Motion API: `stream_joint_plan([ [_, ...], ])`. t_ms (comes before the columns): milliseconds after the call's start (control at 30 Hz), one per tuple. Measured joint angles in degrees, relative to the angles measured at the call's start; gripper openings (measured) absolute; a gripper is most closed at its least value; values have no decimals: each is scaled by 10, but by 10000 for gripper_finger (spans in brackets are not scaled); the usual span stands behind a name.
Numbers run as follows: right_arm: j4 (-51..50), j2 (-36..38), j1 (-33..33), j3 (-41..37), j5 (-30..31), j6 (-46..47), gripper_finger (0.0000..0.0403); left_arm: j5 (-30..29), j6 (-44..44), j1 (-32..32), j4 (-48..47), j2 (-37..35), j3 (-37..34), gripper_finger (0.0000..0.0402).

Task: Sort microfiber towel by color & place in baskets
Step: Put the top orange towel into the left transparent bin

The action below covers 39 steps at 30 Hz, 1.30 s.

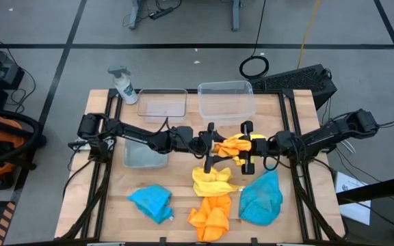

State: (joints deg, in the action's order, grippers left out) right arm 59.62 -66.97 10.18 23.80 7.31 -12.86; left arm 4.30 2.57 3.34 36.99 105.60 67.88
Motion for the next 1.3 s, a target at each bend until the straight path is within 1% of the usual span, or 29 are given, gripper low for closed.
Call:
stream_joint_plan([
  [133,1,-3,-2,2,-1,0,47,3,30,0,-4,0,0,215],
  [267,2,-3,-3,2,-4,2,47,27,56,-1,-6,0,0,159],
  [433,2,-3,-3,2,-2,2,47,33,59,-7,-7,0,0,72],
  [533,2,-3,-3,2,3,2,47,53,57,-13,-9,0,0,23],
  [600,-3,-2,-3,2,22,3,48,57,54,-17,-13,0,0,20],
  [700,-27,0,-3,3,76,31,63,56,53,-25,-27,0,0,23],
  [767,-57,4,-3,3,104,48,87,52,53,-30,-40,1,0,24],
  [933,-110,18,-4,3,123,76,172,53,53,-45,-66,2,0,21],
  [1067,-181,46,-4,3,172,95,230,52,39,-57,-91,-6,0,20],
  [1133,-226,66,-4,3,185,110,253,52,38,-59,-113,-15,0,20],
  [1300,-322,108,-1,3,181,153,291,51,42,-61,-144,-37,-2,20],
])
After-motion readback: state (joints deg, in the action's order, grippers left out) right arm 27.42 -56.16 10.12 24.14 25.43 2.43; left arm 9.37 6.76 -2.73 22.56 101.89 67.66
